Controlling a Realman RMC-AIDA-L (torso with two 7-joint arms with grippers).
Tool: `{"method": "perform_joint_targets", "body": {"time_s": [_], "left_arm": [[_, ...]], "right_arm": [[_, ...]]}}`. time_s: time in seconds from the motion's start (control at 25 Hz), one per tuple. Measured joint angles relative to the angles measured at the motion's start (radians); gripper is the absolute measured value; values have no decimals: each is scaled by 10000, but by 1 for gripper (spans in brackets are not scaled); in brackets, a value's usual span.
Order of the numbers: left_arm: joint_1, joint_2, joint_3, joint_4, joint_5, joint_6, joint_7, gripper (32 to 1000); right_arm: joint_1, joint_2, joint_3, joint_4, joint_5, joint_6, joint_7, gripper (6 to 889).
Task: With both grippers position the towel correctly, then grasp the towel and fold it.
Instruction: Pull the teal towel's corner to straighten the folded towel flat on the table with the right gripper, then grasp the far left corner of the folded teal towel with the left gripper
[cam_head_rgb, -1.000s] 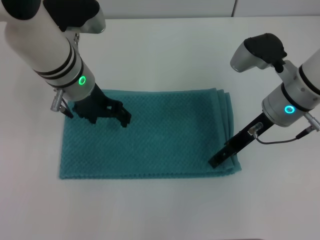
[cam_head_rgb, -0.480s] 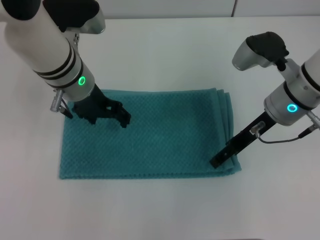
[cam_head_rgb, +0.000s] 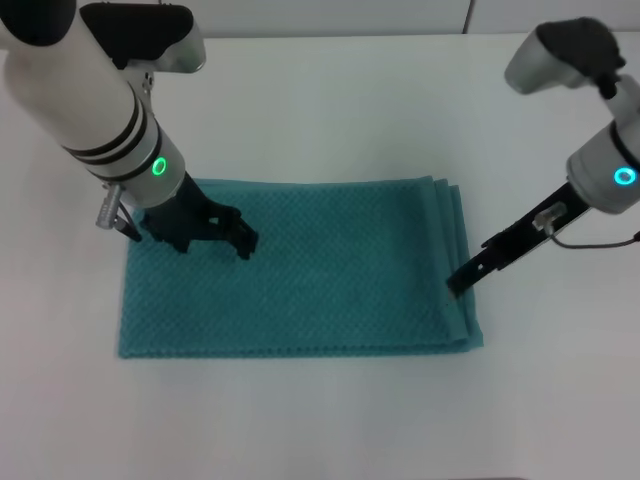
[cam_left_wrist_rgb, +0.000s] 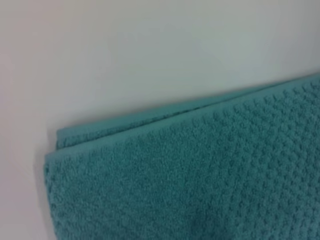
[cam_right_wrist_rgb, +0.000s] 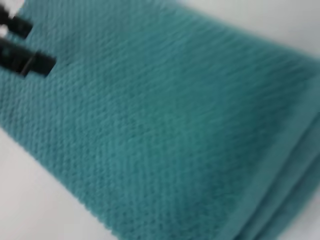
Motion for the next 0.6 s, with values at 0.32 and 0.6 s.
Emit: {"method": "perform_joint_targets", "body": {"time_s": [0.32, 0.6], "left_arm": [[95, 24, 0, 14, 19, -57, 0, 853], [159, 23, -347, 42, 348, -364, 111, 854]], "right_arm": [[-217, -13, -19, -1379, -23, 598, 665, 865], [-324, -19, -19, -1705, -48, 776, 923, 865]]}}
